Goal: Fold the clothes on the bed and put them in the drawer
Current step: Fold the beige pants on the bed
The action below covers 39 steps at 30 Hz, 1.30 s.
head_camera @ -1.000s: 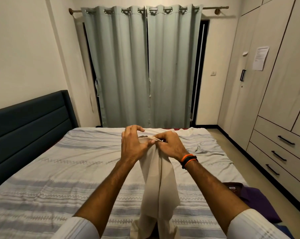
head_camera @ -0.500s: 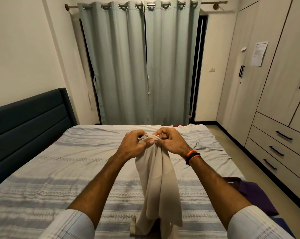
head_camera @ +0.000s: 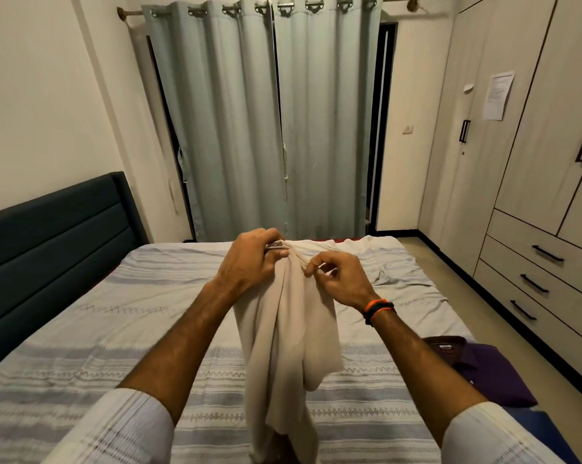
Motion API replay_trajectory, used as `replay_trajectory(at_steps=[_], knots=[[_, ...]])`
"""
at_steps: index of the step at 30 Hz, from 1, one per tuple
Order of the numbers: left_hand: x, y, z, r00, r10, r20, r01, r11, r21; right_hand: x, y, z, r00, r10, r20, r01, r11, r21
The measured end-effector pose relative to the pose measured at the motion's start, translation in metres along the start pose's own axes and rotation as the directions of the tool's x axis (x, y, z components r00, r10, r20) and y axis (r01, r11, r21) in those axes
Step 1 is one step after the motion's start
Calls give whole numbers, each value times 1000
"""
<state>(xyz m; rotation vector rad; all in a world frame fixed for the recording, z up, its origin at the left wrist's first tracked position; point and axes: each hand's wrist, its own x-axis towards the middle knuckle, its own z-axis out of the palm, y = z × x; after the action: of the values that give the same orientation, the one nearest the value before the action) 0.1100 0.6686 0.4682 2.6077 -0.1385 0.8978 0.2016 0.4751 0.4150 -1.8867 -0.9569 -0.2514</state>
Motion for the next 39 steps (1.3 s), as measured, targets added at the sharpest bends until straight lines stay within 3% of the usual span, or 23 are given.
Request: replay_trajectory(at_steps=[3, 7, 10, 14, 18, 21, 24, 29, 31, 34, 39], knots=[[3, 3, -4, 999, 36, 12, -37, 993, 109, 0, -4, 6, 1000, -13, -28, 13, 1000, 7], [6, 8, -10, 997, 66, 38, -71, 985, 154, -2, -4, 11, 965, 128, 229, -174, 965, 197], [7, 9, -17, 995, 56, 85, -70, 984, 166, -5, -5, 11, 932, 143, 332, -238, 934, 267], [5, 8, -24, 993, 34, 113, -55, 980, 189, -7, -8, 11, 825, 173, 538, -262, 961, 93], [2, 8, -26, 991, 4, 132, -34, 974, 223, -9, -3, 15, 769, 248, 589, -189, 969, -161], [0, 6, -28, 992, -14, 122, -14, 973, 232, -13, -1, 17, 692, 357, 628, -96, 907, -409], [-1, 3, -31, 996, -31, 87, 12, 976, 219, -18, 3, 17, 639, 450, 623, -95, 851, -517], [-3, -3, -33, 996, -50, 70, 35, 978, 204, -25, 13, 14, 677, 436, 593, -133, 865, -484], [-3, -4, -31, 998, -34, 56, 24, 986, 166, -25, 12, 12, 726, 344, 595, -212, 936, -281], [-2, -3, -29, 1000, -4, 18, 2, 995, 97, -23, 7, 15, 776, 222, 591, -292, 956, 24], [3, 0, -33, 999, 40, 8, -40, 998, 55, -19, 10, 29, 862, 230, 451, -270, 963, 26]])
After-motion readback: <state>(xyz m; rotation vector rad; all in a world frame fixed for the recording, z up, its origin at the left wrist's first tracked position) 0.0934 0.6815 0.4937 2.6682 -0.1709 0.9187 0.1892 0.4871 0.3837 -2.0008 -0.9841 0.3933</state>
